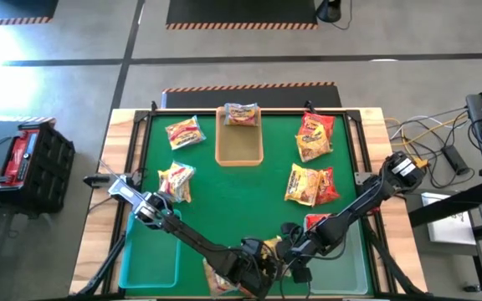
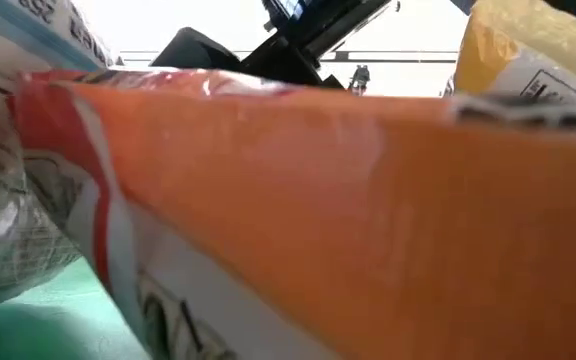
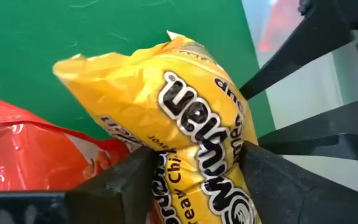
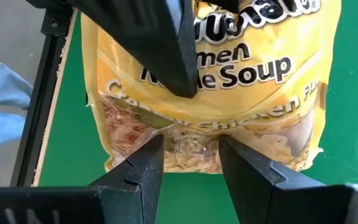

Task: Sort Maruchan noodles
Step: Put the yellow noodle pack into the blue bin

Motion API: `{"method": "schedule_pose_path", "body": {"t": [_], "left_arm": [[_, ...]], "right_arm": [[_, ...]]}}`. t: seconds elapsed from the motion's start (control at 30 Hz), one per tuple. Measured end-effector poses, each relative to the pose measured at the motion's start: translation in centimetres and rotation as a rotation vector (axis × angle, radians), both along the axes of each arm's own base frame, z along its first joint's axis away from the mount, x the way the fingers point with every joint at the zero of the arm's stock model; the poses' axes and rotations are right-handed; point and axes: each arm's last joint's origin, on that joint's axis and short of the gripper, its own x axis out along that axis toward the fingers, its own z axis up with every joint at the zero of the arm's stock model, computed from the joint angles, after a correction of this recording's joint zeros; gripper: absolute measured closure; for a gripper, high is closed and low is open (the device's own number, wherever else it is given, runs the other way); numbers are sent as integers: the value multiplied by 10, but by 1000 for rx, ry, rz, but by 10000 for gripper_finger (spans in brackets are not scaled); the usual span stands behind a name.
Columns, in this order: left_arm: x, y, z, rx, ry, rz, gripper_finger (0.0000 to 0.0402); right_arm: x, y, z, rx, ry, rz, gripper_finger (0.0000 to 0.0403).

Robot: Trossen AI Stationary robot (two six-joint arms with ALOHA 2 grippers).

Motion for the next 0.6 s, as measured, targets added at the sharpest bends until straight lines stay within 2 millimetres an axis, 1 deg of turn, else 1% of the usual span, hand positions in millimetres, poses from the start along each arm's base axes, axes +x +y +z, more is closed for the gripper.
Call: {"method": "schedule_pose_path", "body": {"t": [0.13,0.27,0.37,0.47,0.6], "left_arm": [[0,1,0,9,10,-7,248],[1,0,8,19,1,-15,317],[3,0,16,51,-2,-63,361],[4,1,22,73,11,-86,390],[-1,3,30,110,77,-91,398]], "right_arm": [[-1,0,1,-2,-2,8,257],[-3,-2,7,2,2,11,257],[-8,-5,12,-5,27,20,257],[-13,-9,19,-6,42,24,257],[-18,-13,33,8,21,27,257]]}}
